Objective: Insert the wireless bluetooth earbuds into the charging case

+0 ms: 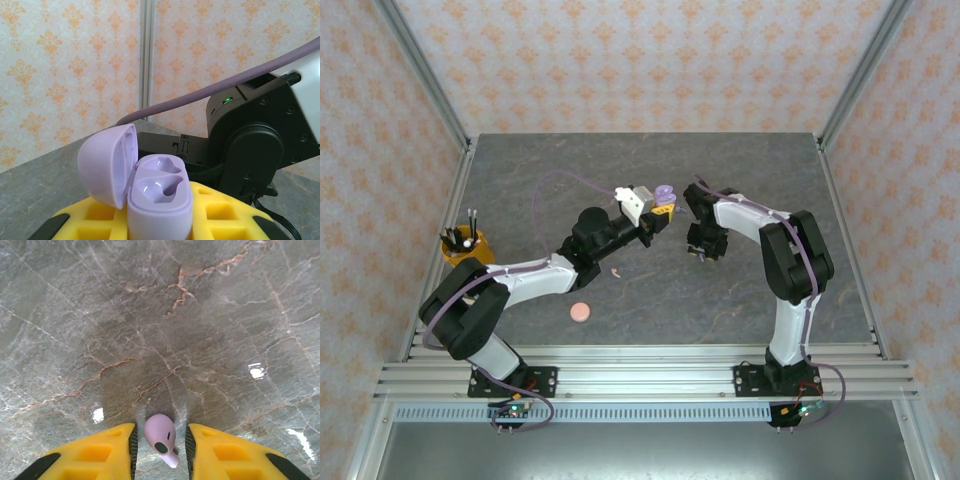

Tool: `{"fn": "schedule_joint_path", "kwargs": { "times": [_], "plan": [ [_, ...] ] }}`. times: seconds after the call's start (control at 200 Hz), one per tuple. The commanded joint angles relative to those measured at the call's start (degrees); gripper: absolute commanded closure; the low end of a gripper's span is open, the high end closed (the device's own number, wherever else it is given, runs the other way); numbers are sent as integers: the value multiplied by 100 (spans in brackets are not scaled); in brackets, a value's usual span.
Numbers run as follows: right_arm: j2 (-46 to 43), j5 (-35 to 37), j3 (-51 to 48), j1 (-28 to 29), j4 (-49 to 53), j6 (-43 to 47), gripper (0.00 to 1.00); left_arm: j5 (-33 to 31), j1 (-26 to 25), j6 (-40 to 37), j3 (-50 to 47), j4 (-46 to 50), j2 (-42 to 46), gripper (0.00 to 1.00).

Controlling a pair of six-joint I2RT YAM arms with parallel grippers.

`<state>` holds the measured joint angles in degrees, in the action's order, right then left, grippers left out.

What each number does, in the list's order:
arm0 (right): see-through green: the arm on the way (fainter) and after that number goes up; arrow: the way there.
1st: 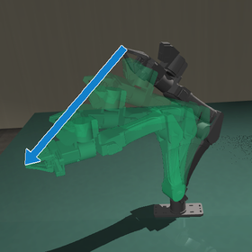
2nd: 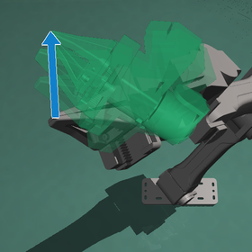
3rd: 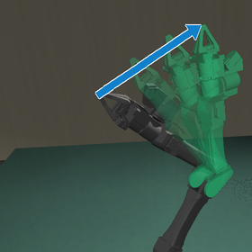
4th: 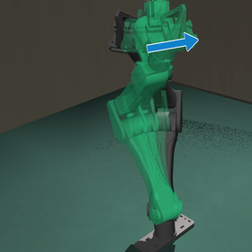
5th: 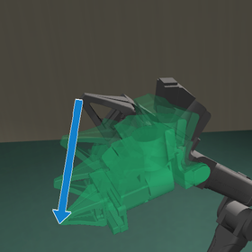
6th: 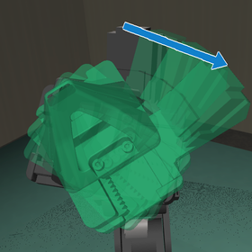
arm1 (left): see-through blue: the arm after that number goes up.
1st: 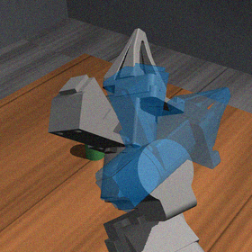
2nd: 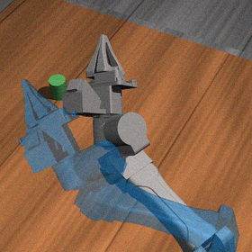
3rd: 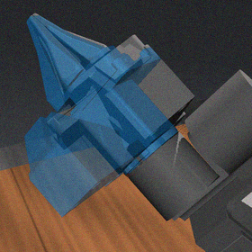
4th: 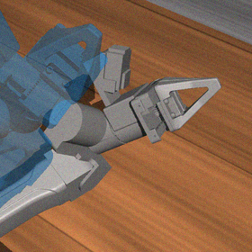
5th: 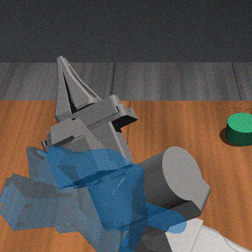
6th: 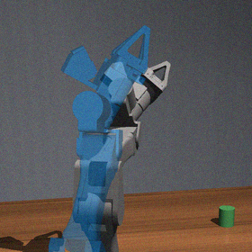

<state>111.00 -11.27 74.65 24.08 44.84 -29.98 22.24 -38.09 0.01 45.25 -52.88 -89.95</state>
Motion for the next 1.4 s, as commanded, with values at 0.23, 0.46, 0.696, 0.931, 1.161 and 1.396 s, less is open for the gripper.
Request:
{"fn": "schedule_joint_path", "kwargs": {
  "times": [0.23, 0.46, 0.696, 0.931, 1.161, 1.396],
  "plan": [
    [516, 465, 212, -16, 90, 339, 71, 26, 56, -36, 9, 6, 154, 100],
    [593, 419, 304, -78, 68, 508, 77, 26, 56, -45, 10, 41, 161, 100],
    [383, 260, 42, -96, -136, 537, 83, 35, 56, -50, 54, 76, 153, 100],
    [-198, 163, -308, -113, -500, 563, 83, 52, 56, -78, 95, 144, 175, 100],
    [-761, 223, -562, -138, -814, 574, 83, 35, 53, -90, 88, 198, 217, 100],
    [-1491, 322, -881, -166, -1229, 611, 83, 17, 51, -100, 84, 235, 241, 100]
  ]
}}
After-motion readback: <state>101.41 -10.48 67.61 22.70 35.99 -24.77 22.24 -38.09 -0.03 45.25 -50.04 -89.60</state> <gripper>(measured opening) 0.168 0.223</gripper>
